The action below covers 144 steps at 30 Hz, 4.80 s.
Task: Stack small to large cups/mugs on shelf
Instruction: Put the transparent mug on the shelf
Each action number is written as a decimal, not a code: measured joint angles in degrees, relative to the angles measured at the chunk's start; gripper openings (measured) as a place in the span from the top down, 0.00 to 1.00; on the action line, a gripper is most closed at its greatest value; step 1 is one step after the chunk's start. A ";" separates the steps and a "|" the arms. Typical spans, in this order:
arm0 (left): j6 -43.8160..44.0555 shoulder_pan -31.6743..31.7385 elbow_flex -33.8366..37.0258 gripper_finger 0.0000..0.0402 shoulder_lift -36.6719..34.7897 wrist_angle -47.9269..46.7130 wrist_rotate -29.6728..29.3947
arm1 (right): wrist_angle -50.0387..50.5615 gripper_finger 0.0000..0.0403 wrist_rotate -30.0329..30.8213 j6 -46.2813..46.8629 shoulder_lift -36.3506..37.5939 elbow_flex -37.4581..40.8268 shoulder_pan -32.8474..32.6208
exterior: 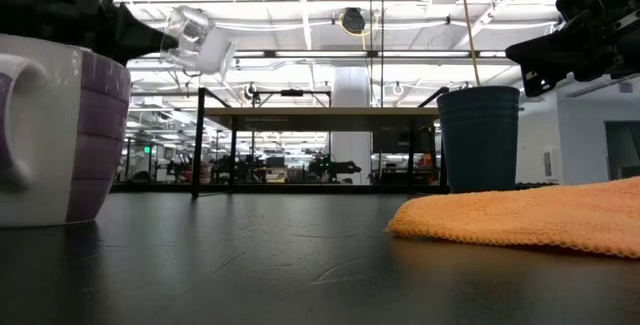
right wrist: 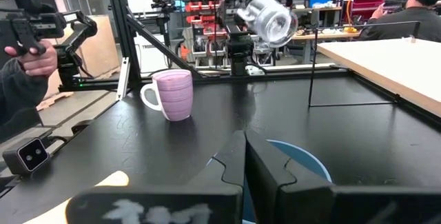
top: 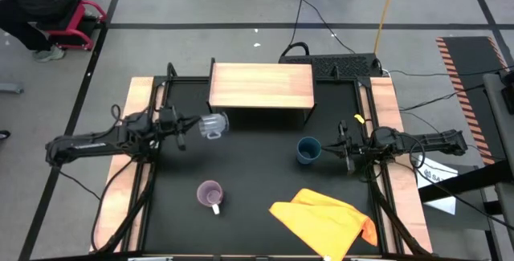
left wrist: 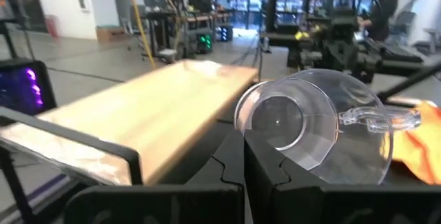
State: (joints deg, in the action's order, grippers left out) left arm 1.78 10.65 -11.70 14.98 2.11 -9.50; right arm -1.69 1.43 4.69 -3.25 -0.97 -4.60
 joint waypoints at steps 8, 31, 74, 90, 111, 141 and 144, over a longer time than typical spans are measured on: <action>-0.64 5.14 -4.41 1.00 3.80 -0.60 2.45 | -0.11 1.00 0.00 -0.76 0.00 -0.02 0.00; -4.39 17.35 -13.17 1.00 18.87 3.85 14.12 | -0.23 1.00 0.00 -0.87 0.00 -0.01 0.00; -13.56 31.50 -63.19 1.00 53.18 -41.42 19.15 | 0.11 1.00 -0.02 -0.85 0.02 -0.02 0.00; -24.18 32.79 -70.76 1.00 59.98 -51.71 19.77 | 0.17 1.00 -0.02 -0.87 0.02 0.00 0.00; -36.66 32.33 -84.03 1.00 71.23 -63.81 22.72 | 0.17 1.00 0.00 -0.85 0.02 -0.01 0.02; -46.27 31.64 -97.23 1.00 80.33 -72.04 24.54 | 0.00 1.00 0.02 -1.49 0.02 -0.02 0.02; -47.93 31.49 -99.52 1.00 82.79 -74.74 24.50 | -0.02 1.00 0.02 -1.49 0.02 0.00 0.02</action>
State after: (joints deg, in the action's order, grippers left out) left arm -46.14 42.14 -111.22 97.77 -72.64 15.01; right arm -1.72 1.45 3.20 -3.23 -0.97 -4.58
